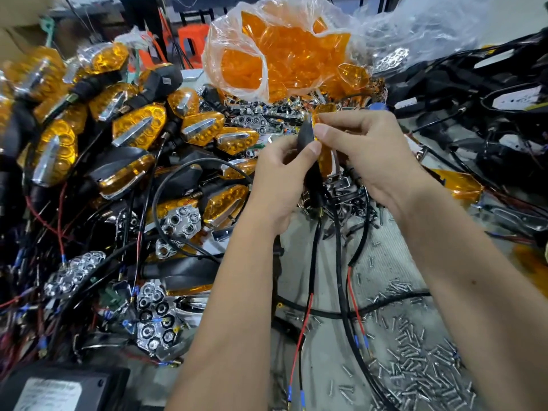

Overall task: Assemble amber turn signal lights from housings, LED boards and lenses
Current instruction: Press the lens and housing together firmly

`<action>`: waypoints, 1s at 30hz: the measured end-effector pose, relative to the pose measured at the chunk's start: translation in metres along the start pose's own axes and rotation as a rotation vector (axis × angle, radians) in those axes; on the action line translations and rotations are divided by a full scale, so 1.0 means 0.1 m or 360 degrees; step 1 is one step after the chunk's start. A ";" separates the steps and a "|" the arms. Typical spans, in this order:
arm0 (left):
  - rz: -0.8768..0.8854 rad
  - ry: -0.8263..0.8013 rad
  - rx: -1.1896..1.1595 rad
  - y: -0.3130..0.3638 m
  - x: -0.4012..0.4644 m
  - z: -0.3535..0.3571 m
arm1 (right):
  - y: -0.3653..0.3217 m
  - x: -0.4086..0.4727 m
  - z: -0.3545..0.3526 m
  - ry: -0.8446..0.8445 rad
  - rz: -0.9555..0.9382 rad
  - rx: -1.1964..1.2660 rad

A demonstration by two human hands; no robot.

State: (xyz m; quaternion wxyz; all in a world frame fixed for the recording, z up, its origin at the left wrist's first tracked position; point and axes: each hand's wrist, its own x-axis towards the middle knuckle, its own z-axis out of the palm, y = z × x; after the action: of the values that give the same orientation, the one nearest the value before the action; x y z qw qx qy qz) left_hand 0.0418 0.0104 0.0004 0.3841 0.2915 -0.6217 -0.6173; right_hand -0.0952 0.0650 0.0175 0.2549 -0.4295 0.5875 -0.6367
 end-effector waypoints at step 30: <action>-0.0041 0.0163 -0.0318 -0.13 -0.01 -0.03 | 0.08 -0.06 0.02 0.0329 -0.0171 -0.0385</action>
State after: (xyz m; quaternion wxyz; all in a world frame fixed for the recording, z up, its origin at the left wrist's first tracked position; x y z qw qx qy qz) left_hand 0.0431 0.0088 -0.0125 0.4345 0.2910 -0.5328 -0.6653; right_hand -0.0920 0.0670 0.0080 0.1052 -0.4201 0.6591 -0.6149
